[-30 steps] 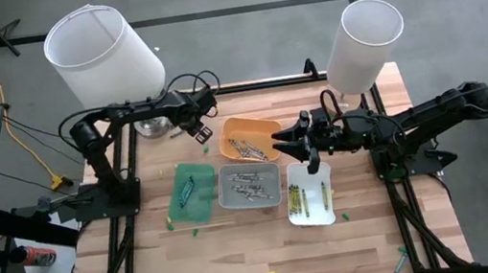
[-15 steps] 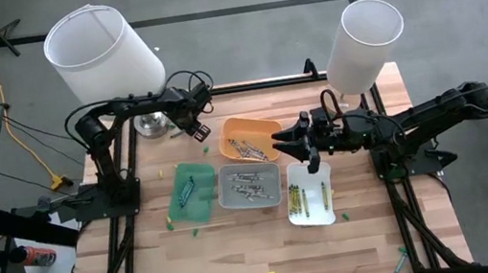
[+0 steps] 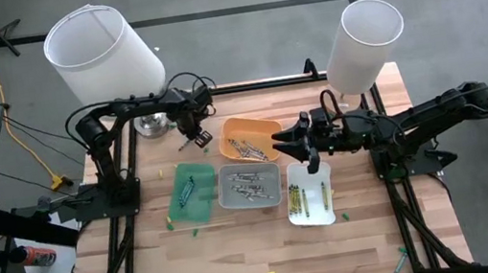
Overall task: Sort crayons
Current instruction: Put the blue crayon into the light blue bin
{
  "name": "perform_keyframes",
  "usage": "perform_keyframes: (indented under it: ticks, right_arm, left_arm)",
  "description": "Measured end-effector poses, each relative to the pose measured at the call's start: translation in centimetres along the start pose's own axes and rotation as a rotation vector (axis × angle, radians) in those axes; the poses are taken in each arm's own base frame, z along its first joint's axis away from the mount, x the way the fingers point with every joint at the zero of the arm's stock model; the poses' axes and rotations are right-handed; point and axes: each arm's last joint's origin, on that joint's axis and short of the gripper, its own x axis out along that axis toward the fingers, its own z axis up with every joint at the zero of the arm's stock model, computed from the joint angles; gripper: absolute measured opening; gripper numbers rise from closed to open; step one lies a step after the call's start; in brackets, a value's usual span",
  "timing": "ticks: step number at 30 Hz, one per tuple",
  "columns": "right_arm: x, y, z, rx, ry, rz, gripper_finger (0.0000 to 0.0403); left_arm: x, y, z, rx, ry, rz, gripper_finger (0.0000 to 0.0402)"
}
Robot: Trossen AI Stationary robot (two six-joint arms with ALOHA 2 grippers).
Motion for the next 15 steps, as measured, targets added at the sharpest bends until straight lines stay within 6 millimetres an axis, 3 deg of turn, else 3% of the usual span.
perform_keyframes:
  ticks: [6,11,15]
  right_arm:
    - [0.0,-0.1,-0.2,-0.006,0.021,-0.011,0.0160]
    - [0.0,-0.2,-0.3,-0.014,0.030,-0.015,0.0160]
    - [0.0,-0.1,-0.3,-0.015,0.032,-0.011,0.0160]
  left_arm:
    - [-1.3,-1.9,-0.4,0.049,-0.039,-0.053,0.0003]
    - [-4.8,-3.0,-0.5,0.072,-0.228,-0.047,0.0001]
    - [-8.8,-4.3,-1.0,0.068,-0.447,-0.089,0.0001]
